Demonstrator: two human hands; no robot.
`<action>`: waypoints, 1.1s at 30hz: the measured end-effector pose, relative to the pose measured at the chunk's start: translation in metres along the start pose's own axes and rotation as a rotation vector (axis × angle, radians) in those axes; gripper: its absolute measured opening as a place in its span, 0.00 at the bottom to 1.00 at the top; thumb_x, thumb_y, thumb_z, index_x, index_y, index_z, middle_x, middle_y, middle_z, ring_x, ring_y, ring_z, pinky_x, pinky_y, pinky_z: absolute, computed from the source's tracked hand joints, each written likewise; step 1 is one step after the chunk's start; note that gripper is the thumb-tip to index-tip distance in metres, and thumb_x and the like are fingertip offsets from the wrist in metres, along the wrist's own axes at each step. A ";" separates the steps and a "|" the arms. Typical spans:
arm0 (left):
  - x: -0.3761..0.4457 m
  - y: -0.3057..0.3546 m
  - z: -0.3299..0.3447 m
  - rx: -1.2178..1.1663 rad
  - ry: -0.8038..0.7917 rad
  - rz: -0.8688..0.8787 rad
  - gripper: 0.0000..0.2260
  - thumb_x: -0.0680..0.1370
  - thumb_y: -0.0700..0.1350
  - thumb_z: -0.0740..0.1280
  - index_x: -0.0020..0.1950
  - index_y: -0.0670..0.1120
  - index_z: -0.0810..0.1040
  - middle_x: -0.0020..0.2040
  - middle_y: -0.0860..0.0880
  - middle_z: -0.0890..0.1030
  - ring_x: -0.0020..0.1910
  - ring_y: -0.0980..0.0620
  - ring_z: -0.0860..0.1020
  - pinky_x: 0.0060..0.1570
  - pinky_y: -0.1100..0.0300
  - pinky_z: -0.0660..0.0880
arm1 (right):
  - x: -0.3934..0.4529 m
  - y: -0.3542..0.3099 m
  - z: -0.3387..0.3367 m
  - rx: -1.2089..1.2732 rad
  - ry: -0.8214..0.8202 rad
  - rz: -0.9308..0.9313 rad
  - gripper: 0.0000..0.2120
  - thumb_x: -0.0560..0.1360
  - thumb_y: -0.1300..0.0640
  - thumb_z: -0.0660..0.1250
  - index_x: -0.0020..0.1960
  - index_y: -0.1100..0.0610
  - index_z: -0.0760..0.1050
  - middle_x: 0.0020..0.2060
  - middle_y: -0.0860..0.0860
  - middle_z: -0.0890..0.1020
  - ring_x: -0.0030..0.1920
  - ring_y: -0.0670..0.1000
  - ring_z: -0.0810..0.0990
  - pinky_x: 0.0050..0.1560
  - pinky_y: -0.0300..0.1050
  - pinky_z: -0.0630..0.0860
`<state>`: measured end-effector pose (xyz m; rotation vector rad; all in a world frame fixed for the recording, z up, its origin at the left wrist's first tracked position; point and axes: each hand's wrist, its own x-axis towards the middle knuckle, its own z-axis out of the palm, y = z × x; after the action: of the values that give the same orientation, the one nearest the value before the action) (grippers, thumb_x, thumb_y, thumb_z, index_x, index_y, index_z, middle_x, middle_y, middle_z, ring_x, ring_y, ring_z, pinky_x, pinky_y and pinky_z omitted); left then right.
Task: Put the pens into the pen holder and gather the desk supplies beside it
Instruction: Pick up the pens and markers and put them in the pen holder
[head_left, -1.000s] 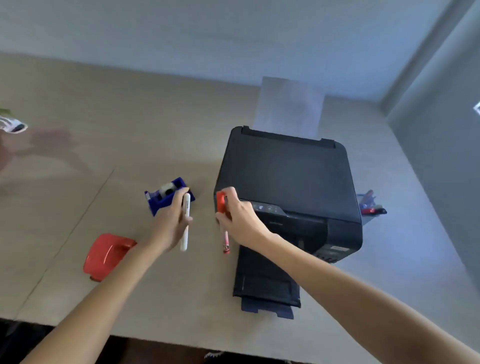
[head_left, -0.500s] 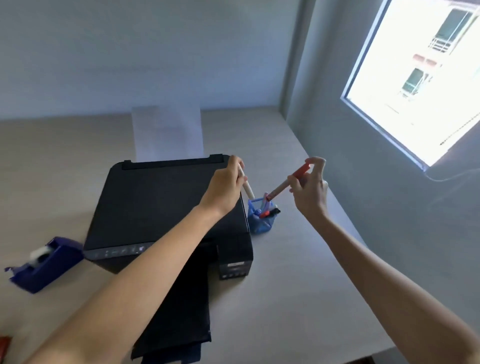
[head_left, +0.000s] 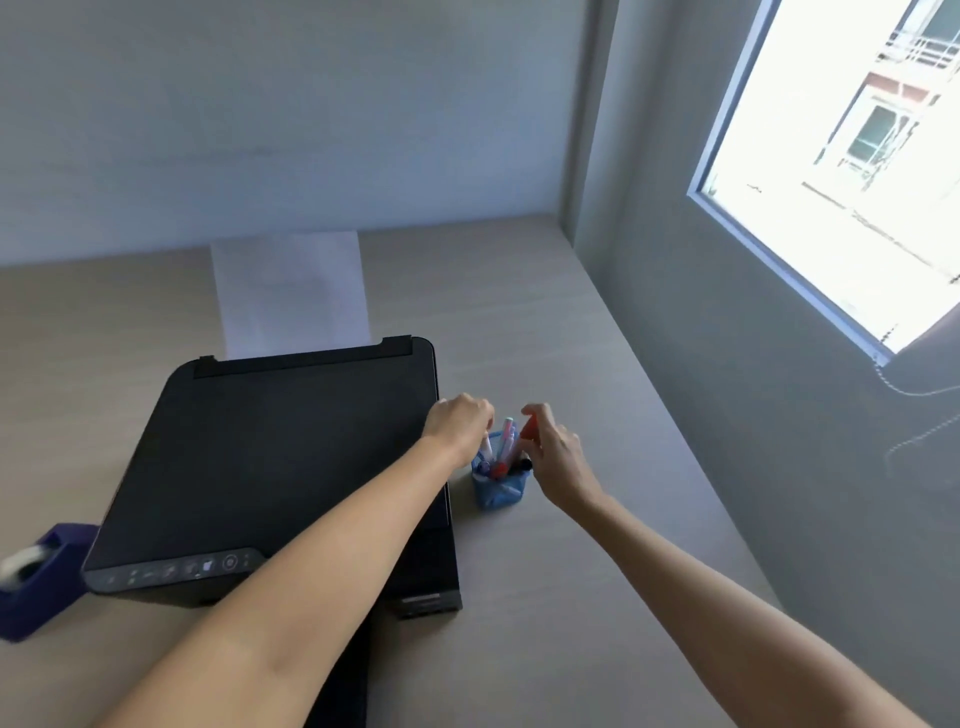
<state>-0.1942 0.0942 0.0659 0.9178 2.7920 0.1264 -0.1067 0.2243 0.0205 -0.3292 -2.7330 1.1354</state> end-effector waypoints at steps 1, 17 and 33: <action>0.006 0.000 0.001 0.038 -0.012 0.002 0.07 0.79 0.39 0.65 0.55 0.42 0.81 0.51 0.43 0.85 0.50 0.42 0.82 0.57 0.51 0.75 | 0.001 0.004 0.002 -0.010 -0.017 0.008 0.18 0.79 0.62 0.60 0.68 0.56 0.65 0.51 0.60 0.80 0.50 0.60 0.77 0.47 0.45 0.69; 0.060 -0.013 0.007 -0.076 -0.429 0.026 0.19 0.69 0.48 0.77 0.56 0.41 0.81 0.56 0.41 0.82 0.52 0.41 0.81 0.47 0.54 0.77 | -0.011 0.036 0.048 0.088 -0.281 0.172 0.56 0.69 0.49 0.75 0.78 0.54 0.34 0.75 0.53 0.65 0.69 0.58 0.71 0.67 0.47 0.67; 0.097 -0.020 0.010 -0.109 -0.387 -0.142 0.16 0.75 0.42 0.72 0.61 0.39 0.80 0.53 0.41 0.82 0.44 0.45 0.76 0.49 0.54 0.77 | 0.068 0.042 0.045 0.025 -0.330 0.199 0.40 0.69 0.60 0.72 0.74 0.52 0.54 0.54 0.58 0.82 0.51 0.63 0.81 0.53 0.56 0.79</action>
<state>-0.2802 0.1355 0.0377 0.6364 2.4523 0.0695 -0.1774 0.2402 -0.0362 -0.4553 -3.0202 1.3852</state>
